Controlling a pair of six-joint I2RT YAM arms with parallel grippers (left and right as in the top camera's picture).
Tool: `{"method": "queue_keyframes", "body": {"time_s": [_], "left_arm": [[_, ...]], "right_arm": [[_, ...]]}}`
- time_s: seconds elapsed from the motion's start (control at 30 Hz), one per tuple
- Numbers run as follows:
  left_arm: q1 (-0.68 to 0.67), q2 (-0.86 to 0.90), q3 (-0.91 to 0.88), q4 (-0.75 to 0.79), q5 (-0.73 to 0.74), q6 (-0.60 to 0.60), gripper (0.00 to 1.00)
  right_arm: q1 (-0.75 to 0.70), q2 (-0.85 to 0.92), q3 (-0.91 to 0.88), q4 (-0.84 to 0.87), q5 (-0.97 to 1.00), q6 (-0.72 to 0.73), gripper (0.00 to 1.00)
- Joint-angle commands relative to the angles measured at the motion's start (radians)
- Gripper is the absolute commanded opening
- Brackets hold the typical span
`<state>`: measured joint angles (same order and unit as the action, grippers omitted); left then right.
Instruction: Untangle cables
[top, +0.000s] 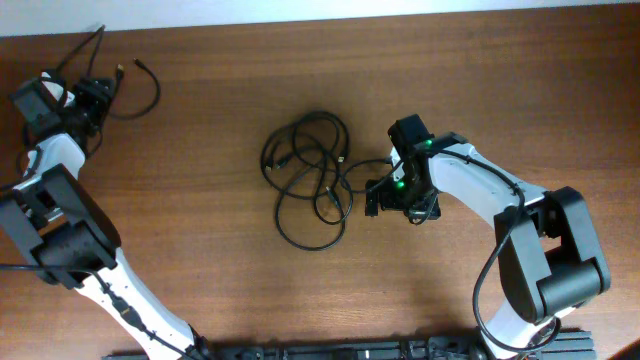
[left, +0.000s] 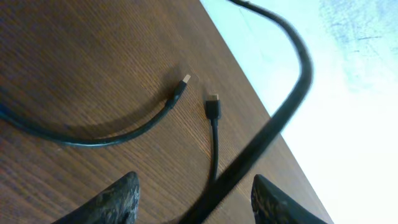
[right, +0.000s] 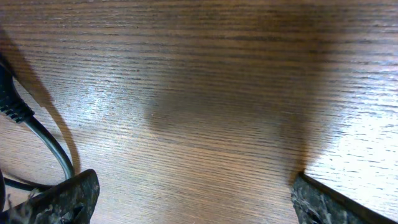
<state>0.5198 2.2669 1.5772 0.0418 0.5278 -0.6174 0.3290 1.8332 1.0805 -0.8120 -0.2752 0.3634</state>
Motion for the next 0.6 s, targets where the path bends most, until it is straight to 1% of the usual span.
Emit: {"method": "queue_keyframes", "body": {"time_s": [0.0,0.03,0.07,0.1,0.13,0.17,0.23,0.27,0.3,0.43,0.47,0.5,0.53,0.57], "left_arm": [[0.04,-0.031,0.019,-0.042,0.05,0.117,0.58],[0.047,-0.068,0.019,-0.099,-0.01,0.217,0.63],[0.05,-0.101,0.019,-0.155,-0.11,0.279,0.66],[0.051,-0.136,0.019,-0.208,-0.238,0.33,0.77],[0.051,-0.158,0.019,-0.24,-0.342,0.357,0.82],[0.051,-0.187,0.019,-0.274,-0.464,0.38,0.9],[0.053,-0.234,0.019,-0.317,-0.558,0.385,0.96],[0.053,-0.252,0.019,-0.323,-0.551,0.385,1.0],[0.052,-0.278,0.019,-0.328,-0.504,0.384,0.99],[0.048,-0.304,0.019,-0.251,-0.248,0.384,0.9],[0.044,-0.304,0.019,-0.257,-0.246,0.384,0.9],[0.039,-0.302,0.019,-0.271,-0.246,0.385,0.92],[0.034,-0.301,0.016,-0.287,-0.246,0.385,0.98],[0.027,-0.299,0.011,-0.304,-0.246,0.385,1.0]], "right_arm": [[0.005,0.088,-0.057,0.044,-0.001,-0.033,0.98],[0.005,0.088,-0.057,0.044,-0.001,-0.033,0.98],[0.005,0.088,-0.057,0.045,-0.001,-0.033,0.98],[0.005,0.088,-0.057,0.046,-0.001,-0.033,0.98],[0.005,0.088,-0.057,0.046,-0.001,-0.033,0.98],[0.005,0.088,-0.057,0.047,-0.001,-0.033,0.98],[0.005,0.088,-0.057,0.048,-0.001,-0.033,0.98],[0.005,0.088,-0.057,0.049,-0.001,-0.033,0.98],[0.005,0.088,-0.057,0.05,-0.002,-0.033,0.98],[0.005,0.088,-0.057,0.05,-0.001,-0.033,0.98],[0.005,0.088,-0.057,0.05,-0.001,-0.033,0.98],[0.005,0.088,-0.057,0.051,-0.001,-0.033,0.98],[0.005,0.088,-0.057,0.054,-0.001,-0.033,0.98],[0.005,0.088,-0.057,0.054,-0.001,-0.033,0.98]]}}
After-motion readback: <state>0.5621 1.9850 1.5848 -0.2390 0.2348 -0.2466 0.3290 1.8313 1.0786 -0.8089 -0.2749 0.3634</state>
